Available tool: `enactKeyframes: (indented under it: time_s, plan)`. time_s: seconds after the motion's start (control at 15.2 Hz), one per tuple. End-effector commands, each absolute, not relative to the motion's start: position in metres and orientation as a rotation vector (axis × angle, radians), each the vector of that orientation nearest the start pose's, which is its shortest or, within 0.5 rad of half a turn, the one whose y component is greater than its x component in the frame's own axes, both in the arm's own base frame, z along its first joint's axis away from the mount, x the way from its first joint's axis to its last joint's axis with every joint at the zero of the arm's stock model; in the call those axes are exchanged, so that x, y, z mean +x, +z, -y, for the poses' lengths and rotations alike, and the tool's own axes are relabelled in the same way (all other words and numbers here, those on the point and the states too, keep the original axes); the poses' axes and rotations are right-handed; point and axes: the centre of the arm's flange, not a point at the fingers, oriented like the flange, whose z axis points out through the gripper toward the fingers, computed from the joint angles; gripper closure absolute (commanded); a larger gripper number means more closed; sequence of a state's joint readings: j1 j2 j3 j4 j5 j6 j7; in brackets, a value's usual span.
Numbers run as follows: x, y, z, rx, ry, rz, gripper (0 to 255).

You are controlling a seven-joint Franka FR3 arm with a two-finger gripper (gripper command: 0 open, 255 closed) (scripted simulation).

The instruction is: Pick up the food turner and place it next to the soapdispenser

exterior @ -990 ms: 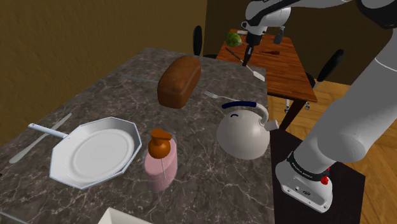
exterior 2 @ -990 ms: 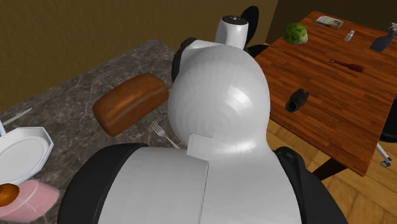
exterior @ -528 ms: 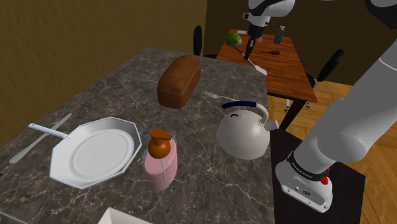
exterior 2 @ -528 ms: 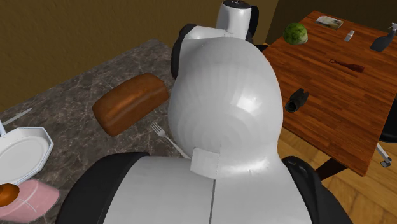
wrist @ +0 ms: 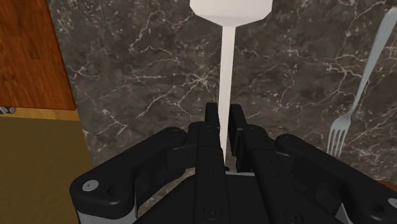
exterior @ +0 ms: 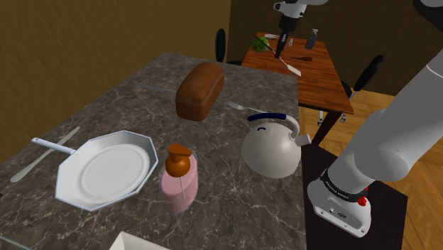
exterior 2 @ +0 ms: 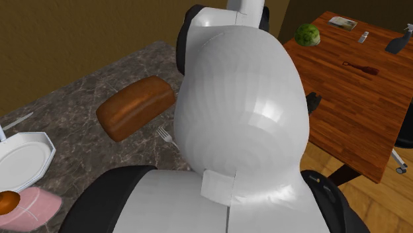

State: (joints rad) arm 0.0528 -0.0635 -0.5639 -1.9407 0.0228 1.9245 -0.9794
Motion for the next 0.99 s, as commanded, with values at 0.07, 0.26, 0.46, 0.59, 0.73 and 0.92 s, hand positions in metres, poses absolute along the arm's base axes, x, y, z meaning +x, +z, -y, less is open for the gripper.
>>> enactKeyframes:
  time_s: [0.07,0.26,0.46,0.59,0.73,0.92]
  plan:
    - [0.476,0.523,0.271,-3.042,-0.101,0.714,255]
    - [0.476,0.539,0.271,-3.042,-0.101,0.714,255]
    - [0.476,0.555,0.271,-3.042,-0.101,0.714,255]
    - [0.476,0.566,0.271,-3.042,-0.101,0.714,255]
    - [0.476,0.576,0.271,-3.042,-0.101,0.714,255]
    - [0.476,0.592,0.271,-3.042,-0.101,0.714,255]
